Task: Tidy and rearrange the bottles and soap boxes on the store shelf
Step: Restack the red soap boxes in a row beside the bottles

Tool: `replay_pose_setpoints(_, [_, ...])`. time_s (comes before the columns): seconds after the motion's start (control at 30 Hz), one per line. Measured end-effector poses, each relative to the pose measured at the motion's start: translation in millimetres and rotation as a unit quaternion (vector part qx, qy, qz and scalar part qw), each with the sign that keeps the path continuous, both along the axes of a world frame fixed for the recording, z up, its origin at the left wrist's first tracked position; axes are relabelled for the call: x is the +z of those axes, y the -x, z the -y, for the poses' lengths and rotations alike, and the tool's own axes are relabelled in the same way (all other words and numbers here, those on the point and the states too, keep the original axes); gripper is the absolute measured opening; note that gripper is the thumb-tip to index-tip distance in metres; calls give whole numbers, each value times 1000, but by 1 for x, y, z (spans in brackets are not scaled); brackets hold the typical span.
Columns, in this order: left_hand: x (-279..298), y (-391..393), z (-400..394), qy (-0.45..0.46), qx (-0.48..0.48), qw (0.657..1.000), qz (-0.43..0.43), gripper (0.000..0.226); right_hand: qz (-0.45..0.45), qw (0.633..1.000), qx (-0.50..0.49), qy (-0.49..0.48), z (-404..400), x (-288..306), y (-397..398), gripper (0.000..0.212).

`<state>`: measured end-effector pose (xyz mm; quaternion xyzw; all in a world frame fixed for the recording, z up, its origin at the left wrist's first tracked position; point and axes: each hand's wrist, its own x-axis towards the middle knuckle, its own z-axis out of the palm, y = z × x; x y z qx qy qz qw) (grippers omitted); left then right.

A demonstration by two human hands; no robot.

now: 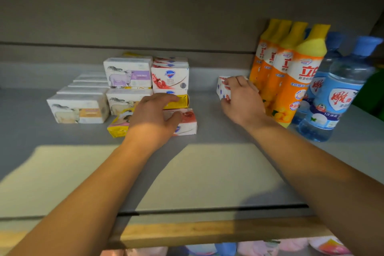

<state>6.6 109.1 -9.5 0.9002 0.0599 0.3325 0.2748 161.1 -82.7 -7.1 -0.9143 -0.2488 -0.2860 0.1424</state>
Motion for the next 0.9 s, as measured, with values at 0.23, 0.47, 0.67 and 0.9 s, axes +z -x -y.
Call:
replay_pose_setpoints(0.23, [26, 24, -34, 0, 47, 996, -78, 36, -127, 974, 172, -76, -40, 4, 71, 28])
replay_pose_setpoints(0.47, [-7, 47, -76, -53, 1, 986, -160, 66, -163, 961, 181, -128, -52, -15, 88, 28])
replay_pose_setpoints(0.67, [-17, 41, -82, -89, 22, 993, -73, 42, -145, 957, 194, -161, -49, -17, 90, 25])
replay_pose_setpoints(0.9, [-5, 56, -73, 342, -46, 937, 58, 22, -155, 924, 232, -261, -48, -4, 100, 22])
